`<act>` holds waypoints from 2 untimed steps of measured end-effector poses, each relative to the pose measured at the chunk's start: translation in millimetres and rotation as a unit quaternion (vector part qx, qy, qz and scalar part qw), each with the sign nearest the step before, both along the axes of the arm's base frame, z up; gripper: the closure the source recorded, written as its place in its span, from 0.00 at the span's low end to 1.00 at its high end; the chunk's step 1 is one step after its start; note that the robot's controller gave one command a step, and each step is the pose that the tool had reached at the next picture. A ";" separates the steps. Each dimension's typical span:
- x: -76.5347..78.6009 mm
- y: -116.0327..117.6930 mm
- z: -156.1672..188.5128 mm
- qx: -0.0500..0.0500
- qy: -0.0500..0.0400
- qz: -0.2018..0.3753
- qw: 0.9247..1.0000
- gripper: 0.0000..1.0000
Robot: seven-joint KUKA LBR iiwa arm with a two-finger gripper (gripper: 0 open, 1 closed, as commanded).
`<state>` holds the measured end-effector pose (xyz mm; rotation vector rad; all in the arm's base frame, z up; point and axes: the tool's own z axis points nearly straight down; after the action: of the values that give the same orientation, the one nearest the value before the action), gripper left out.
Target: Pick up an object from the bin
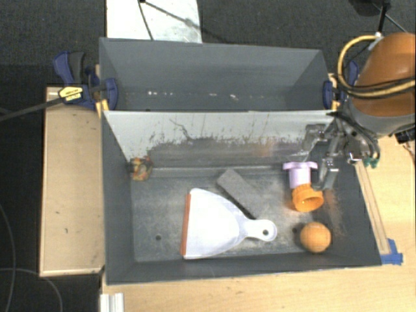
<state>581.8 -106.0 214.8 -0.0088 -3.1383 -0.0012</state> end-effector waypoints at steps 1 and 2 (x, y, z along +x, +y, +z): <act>1.2 0.6 5.0 -0.001 -0.004 0.001 1.000 0.00; -22.4 -8.2 -53.0 -0.001 -0.006 -0.026 1.000 0.00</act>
Offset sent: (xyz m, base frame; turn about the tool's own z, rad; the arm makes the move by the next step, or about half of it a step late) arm -0.0356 -0.0128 -0.0827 0.0794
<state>559.4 -114.2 161.8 -0.0900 -3.1488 0.0008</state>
